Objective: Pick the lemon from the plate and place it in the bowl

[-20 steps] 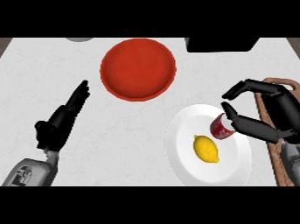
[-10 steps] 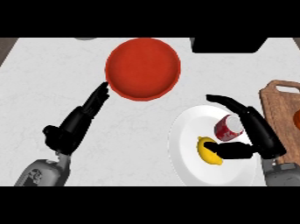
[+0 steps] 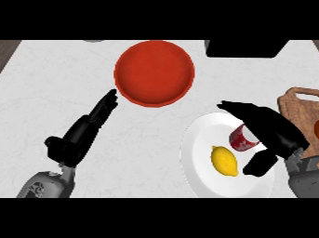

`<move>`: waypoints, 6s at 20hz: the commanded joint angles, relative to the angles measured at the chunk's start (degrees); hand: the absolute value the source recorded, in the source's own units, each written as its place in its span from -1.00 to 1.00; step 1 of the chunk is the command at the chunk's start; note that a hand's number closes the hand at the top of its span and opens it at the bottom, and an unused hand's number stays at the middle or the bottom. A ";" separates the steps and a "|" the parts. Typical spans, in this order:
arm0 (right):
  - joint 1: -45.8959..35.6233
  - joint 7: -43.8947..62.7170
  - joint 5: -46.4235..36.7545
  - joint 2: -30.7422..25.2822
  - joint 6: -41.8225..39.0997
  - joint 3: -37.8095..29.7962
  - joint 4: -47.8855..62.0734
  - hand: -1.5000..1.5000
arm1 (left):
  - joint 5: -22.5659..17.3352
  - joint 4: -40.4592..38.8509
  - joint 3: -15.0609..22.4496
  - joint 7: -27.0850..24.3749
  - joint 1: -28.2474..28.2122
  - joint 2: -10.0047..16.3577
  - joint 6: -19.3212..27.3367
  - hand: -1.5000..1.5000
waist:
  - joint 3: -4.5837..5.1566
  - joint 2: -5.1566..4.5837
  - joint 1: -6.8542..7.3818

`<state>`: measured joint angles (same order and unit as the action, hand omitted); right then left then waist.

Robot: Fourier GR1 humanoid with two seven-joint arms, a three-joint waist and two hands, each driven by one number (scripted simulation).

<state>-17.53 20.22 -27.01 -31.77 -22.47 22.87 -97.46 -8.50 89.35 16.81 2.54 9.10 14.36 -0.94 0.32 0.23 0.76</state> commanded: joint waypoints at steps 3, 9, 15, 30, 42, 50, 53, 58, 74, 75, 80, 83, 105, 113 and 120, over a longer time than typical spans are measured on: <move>-7.09 20.02 8.18 2.24 -20.83 3.36 -1.81 -1.00 | 0.95 -0.48 0.04 -1.73 -0.69 -0.17 -0.14 0.00 | -0.01 0.00 0.01; -8.92 37.58 19.45 7.96 -30.05 0.79 -3.86 -1.00 | 1.71 3.29 0.05 -0.10 -3.48 -0.16 0.27 0.00 | -0.22 0.08 -0.66; -13.03 46.45 20.05 13.41 -27.84 4.18 -2.10 -1.00 | 1.16 -1.71 -1.88 1.03 1.18 -1.75 -0.79 0.00 | -0.23 -0.11 -0.86; 0.12 39.84 2.56 13.50 -22.89 10.59 -15.76 -1.00 | 3.86 -2.06 -3.72 1.56 1.55 -4.54 -2.16 0.00 | -0.31 -0.13 -1.09; -0.60 23.82 -13.58 12.42 -19.83 5.97 -1.93 -1.00 | 5.18 4.02 -4.69 1.17 -5.36 -4.36 -5.47 0.00 | -0.32 -0.22 -0.52; 2.08 15.76 -19.66 14.21 -18.66 3.95 3.06 -1.00 | 6.77 1.93 -7.73 1.82 -1.87 -6.82 -6.42 0.00 | -0.32 -0.22 -0.67; 1.82 11.33 -22.22 15.24 -13.49 4.12 8.37 -1.00 | 8.52 1.33 -5.91 1.61 -1.99 -8.54 -5.85 0.00 | -0.33 -0.25 -0.62; 5.20 5.94 -24.62 15.70 -8.68 7.23 7.87 1.00 | 6.55 3.26 -8.22 3.61 -1.49 -7.16 -7.65 0.00 | -0.34 -0.24 -0.64; -12.03 19.93 -24.38 31.44 0.22 11.72 20.40 1.00 | 8.23 2.60 -5.76 3.07 0.64 -9.46 -10.44 0.00 | -0.37 -1.23 5.84; -13.88 21.96 -23.31 31.51 1.18 12.30 20.35 1.00 | 9.72 0.68 -3.92 1.52 0.34 -11.42 -9.29 0.00 | -0.30 -1.56 6.44; -25.72 33.01 -24.42 31.69 9.11 15.50 27.79 1.00 | 9.01 0.10 -4.53 2.40 2.14 -11.09 -10.17 0.00 | -0.21 -1.42 7.22; -33.09 39.19 -23.62 31.73 12.74 15.91 29.40 1.00 | 8.39 0.13 -5.01 2.31 2.18 -9.86 -11.61 0.00 | -0.18 -1.25 8.16; -57.27 46.16 -23.99 31.75 43.35 15.93 54.16 1.00 | 11.09 0.24 -5.60 1.93 0.52 -11.06 -7.95 0.00 | -0.21 -0.86 3.47; -56.67 37.72 -22.35 31.75 46.53 12.12 67.97 1.00 | 11.04 -1.42 -6.51 0.06 0.36 -10.56 -8.69 0.00 | -0.24 -1.19 2.68; -53.91 26.23 -6.48 31.77 44.12 0.16 71.18 -1.00 | 10.28 0.74 -6.33 2.22 1.54 -10.95 -9.04 0.00 | -0.33 -1.84 3.79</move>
<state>-71.80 51.49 -39.78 -0.05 21.81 27.76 -28.40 1.51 90.07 10.13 4.26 9.72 4.03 -10.25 0.02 -1.37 4.30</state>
